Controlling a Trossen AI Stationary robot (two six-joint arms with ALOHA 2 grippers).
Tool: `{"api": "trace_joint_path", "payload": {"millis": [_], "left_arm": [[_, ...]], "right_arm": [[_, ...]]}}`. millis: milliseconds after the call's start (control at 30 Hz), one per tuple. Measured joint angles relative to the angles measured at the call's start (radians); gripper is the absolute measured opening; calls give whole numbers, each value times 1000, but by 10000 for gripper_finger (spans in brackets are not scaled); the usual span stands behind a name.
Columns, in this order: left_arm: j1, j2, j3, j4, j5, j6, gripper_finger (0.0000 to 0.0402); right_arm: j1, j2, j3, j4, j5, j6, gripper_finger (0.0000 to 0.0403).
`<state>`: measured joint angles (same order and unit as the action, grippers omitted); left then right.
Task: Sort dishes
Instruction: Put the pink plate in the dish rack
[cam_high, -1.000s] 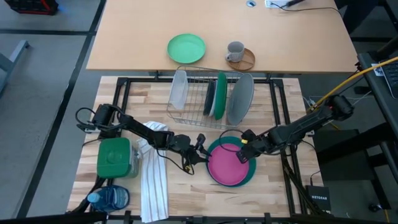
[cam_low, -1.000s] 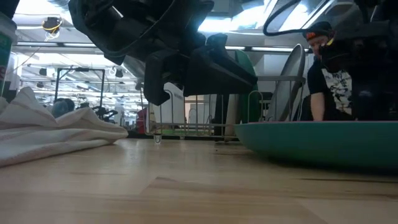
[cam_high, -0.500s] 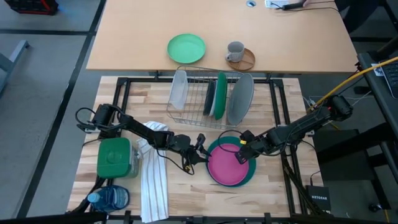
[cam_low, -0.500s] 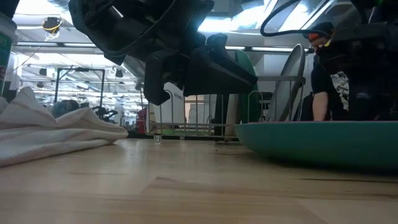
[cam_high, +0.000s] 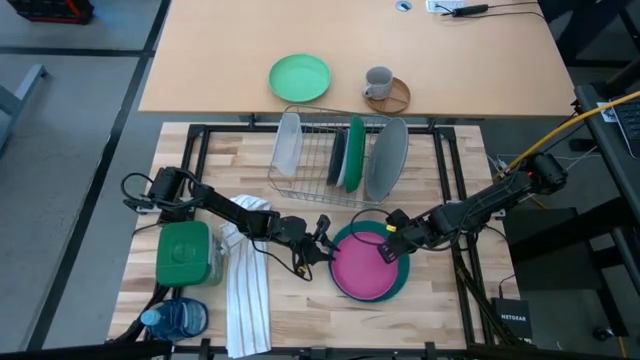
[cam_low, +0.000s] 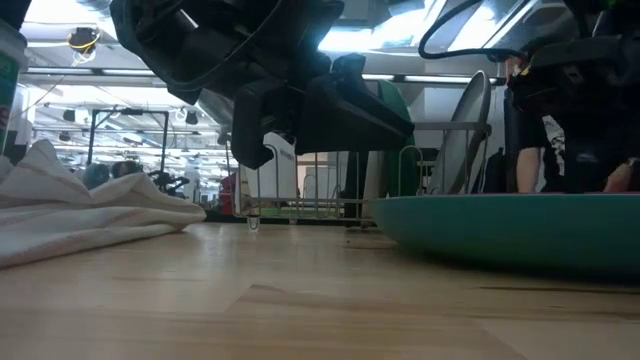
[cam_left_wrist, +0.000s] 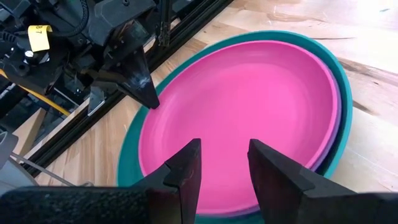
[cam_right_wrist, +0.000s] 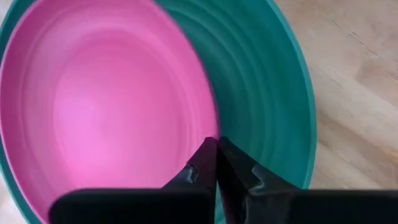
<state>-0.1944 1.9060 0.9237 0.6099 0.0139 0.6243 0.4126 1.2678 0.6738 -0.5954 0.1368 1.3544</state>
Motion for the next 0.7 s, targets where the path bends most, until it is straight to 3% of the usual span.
{"api": "trace_joint_path", "payload": {"millis": [233, 700], "left_arm": [[0, 0, 0, 0, 0, 0, 123], [-31, -2, 0, 12, 1, 46, 123]], "right_arm": [[0, 0, 0, 7, -5, 8, 6], [0, -6, 0, 68, -156, 58, 3]]}}
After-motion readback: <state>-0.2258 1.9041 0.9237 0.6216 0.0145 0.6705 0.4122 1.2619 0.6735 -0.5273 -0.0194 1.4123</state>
